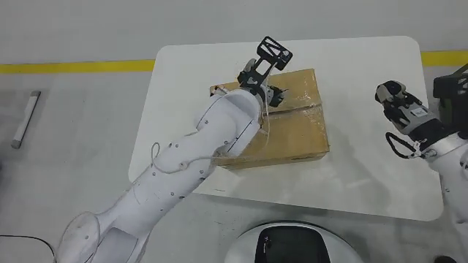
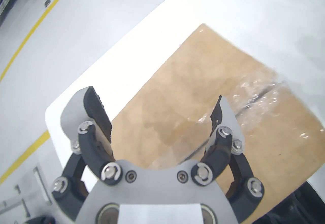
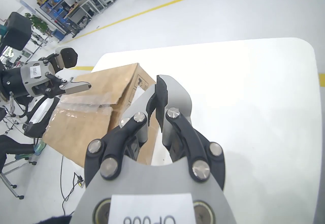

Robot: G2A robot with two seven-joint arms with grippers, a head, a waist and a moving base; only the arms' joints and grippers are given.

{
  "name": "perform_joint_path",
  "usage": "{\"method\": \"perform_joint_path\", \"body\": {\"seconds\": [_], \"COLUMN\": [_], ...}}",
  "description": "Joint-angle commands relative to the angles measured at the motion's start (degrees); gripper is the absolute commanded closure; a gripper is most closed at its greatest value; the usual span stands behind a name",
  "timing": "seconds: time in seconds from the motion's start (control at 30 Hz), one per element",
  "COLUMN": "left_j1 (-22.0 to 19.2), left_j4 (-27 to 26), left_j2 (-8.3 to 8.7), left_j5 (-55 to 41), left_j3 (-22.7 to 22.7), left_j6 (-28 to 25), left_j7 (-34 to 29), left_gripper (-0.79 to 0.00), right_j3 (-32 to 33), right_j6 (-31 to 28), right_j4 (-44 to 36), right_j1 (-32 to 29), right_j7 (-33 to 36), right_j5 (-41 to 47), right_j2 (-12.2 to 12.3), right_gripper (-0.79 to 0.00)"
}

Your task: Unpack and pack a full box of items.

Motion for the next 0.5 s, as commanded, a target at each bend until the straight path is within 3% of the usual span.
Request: {"method": "perform_joint_path", "body": {"seconds": [0.0, 0.23, 0.47], "left_j1": [3.55, 17.62, 29.5], "left_j4": [-3.84, -16.92, -25.13], "left_j2": [1.91, 6.89, 9.05], "left_j5": [4.48, 16.28, 20.29], "left_j3": [-5.35, -22.53, -35.96], "left_j6": [0.85, -2.19, -5.09], "left_j7": [-4.74, -15.45, -19.14], "left_gripper": [-0.785, -0.785, -0.785], "right_j3": [-3.52, -17.46, -34.68], "right_j6": [0.11, -0.87, -0.94], "right_j4": [0.18, 2.81, 7.55], "right_j1": [2.18, 11.56, 22.86], "right_j7": [-0.36, -0.15, -1.11], "right_j5": [-1.16, -4.98, -12.39], "right_j2": [-0.12, -0.93, -3.01], "right_gripper": [0.0, 0.0, 0.0]}}
